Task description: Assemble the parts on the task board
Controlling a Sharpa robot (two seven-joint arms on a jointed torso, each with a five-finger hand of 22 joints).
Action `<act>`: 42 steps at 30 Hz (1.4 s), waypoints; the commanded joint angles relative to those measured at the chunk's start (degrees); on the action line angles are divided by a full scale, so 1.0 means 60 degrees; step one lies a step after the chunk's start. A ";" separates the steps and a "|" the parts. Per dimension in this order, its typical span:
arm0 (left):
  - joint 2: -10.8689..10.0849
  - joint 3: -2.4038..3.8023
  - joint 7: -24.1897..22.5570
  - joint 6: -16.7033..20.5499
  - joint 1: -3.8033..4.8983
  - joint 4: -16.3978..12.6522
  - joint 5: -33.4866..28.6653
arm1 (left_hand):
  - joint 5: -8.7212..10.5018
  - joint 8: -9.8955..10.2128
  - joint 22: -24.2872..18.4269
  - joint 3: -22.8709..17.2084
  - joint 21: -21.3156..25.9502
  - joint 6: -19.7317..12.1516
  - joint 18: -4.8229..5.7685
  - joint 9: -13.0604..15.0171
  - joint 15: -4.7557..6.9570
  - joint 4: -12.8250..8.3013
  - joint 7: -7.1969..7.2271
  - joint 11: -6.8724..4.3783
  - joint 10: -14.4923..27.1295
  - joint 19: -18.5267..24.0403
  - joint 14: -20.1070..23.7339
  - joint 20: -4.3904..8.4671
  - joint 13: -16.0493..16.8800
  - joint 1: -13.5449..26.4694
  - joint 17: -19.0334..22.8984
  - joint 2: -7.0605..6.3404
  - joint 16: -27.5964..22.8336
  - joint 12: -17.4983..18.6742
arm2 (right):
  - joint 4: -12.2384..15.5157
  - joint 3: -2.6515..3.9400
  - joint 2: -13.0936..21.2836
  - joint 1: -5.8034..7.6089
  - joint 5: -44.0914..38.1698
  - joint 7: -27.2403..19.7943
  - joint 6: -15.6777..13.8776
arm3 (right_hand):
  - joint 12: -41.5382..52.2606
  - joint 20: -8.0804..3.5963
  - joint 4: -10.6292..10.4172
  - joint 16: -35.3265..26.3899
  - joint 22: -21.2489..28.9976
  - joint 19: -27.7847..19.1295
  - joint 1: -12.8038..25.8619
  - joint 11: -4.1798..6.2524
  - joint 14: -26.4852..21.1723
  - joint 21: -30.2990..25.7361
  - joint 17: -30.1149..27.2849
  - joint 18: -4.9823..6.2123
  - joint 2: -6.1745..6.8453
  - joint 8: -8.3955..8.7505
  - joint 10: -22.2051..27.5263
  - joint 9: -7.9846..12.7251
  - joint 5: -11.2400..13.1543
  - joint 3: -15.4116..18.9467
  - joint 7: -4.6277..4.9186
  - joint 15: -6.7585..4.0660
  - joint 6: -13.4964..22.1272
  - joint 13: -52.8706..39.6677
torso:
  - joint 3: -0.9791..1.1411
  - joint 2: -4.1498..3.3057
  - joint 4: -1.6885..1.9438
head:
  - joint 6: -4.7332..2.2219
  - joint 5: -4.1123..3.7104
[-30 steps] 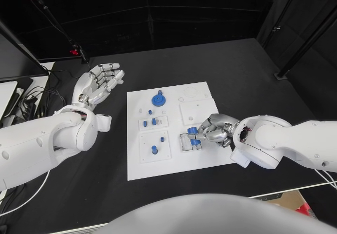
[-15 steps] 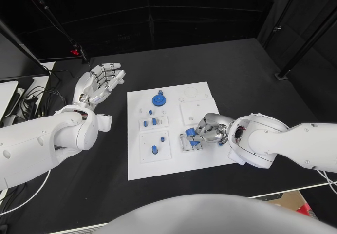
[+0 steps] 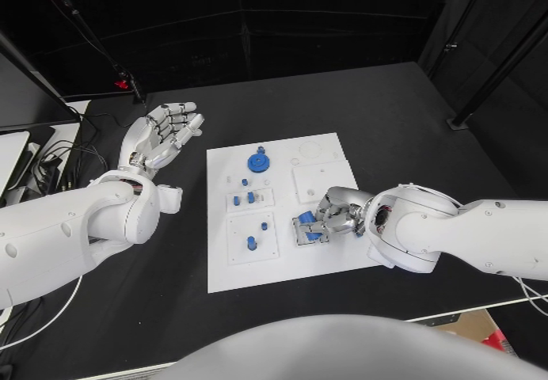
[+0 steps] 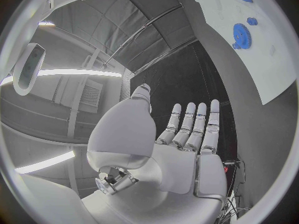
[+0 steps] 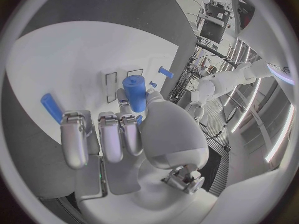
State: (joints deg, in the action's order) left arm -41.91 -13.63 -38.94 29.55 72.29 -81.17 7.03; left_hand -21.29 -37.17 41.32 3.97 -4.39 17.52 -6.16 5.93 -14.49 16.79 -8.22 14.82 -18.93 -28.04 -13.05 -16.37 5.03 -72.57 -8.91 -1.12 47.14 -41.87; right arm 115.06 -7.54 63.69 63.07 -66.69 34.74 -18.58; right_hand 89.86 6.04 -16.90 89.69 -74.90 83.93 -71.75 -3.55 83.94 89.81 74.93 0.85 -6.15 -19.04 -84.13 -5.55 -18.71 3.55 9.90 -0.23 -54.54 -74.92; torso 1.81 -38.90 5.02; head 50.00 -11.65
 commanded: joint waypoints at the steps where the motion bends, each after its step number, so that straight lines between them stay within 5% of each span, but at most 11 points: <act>1: 0.0010 0.0009 -0.0932 -0.0082 0.0013 -0.0005 -0.0001 | -0.0063 -0.0058 -0.0011 0.0072 -0.0066 -0.0075 0.0079 -0.0012 0.0015 -0.0001 -0.1450 -0.0012 0.0055 -0.0028 -0.0039 -0.0029 -0.0014 0.0001 0.0016 0.0129 0.0064 -0.0054 | 0.0024 0.0003 -0.0022 0.0011 -0.0154 0.0211 0.0415 | 0.0024 -0.0047 0.0015 0.0052 -0.2516 0.1012 0.0105 0.0079 0.1010 0.0032 0.2512 -0.0142 -0.0002 0.0076 -0.0979 -0.0015 0.0072 0.0090 -0.0514 -0.0075 -0.0592 -0.2513 | -0.0003 0.0001 -0.0008 | 0.0000 0.0011; 23: 0.0006 0.0009 -0.0920 -0.0092 0.0012 0.0000 -0.0001 | -0.0063 -0.0058 -0.0011 0.0072 -0.0066 -0.0075 0.0079 -0.0012 0.0015 -0.0001 -0.1450 -0.0012 0.0055 -0.0028 -0.0039 -0.0029 -0.0014 0.0001 0.0016 0.0129 0.0064 -0.0054 | -0.0028 0.0003 -0.0288 0.0011 -0.0593 0.0294 0.0460 | 0.0024 -0.0064 0.0014 0.0052 -0.2516 0.1012 0.0367 0.0084 0.1010 0.0032 0.2512 -0.0142 -0.0055 0.0195 -0.0979 -0.0042 0.0342 0.0413 -0.0516 -0.0088 -0.0655 -0.2513 | 0.0000 0.0005 -0.0003 | 0.0000 0.0037; 42: -0.0012 0.0009 -0.0896 -0.0104 0.0011 -0.0014 -0.0001 | -0.0063 -0.0058 -0.0011 0.0072 -0.0066 -0.0075 0.0079 -0.0012 0.0015 -0.0001 -0.1450 -0.0012 0.0055 -0.0028 -0.0039 -0.0029 -0.0014 0.0001 0.0016 0.0129 0.0064 -0.0054 | -0.0110 0.0004 -0.0371 0.0011 -0.0600 0.0357 0.0541 | 0.0024 -0.0064 0.0024 0.0052 -0.2516 0.1012 0.0918 0.0068 0.1010 0.0032 0.2512 -0.0142 -0.0082 0.0376 -0.0979 -0.0143 0.1193 0.1214 -0.0496 -0.0084 -0.0725 -0.2513 | 0.0000 0.0004 -0.0001 | 0.0000 0.0035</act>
State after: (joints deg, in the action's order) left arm -41.96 -13.63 -38.94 29.39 72.28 -81.17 7.03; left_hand -21.29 -37.17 41.33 3.97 -4.39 17.52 -6.17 5.94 -14.50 16.79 -8.22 14.82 -18.93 -28.04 -13.05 -16.37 5.04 -72.39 -8.88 -0.93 47.35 -41.87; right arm 114.28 -7.54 61.56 63.07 -69.92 36.98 -15.84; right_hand 89.86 6.04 -16.67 89.69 -74.90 83.92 -66.69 -3.36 84.14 89.81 74.91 0.86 -6.74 -17.00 -83.92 -6.34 -11.75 10.60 6.53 -0.45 -58.77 -74.92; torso 1.80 -38.88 5.00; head 50.00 -11.38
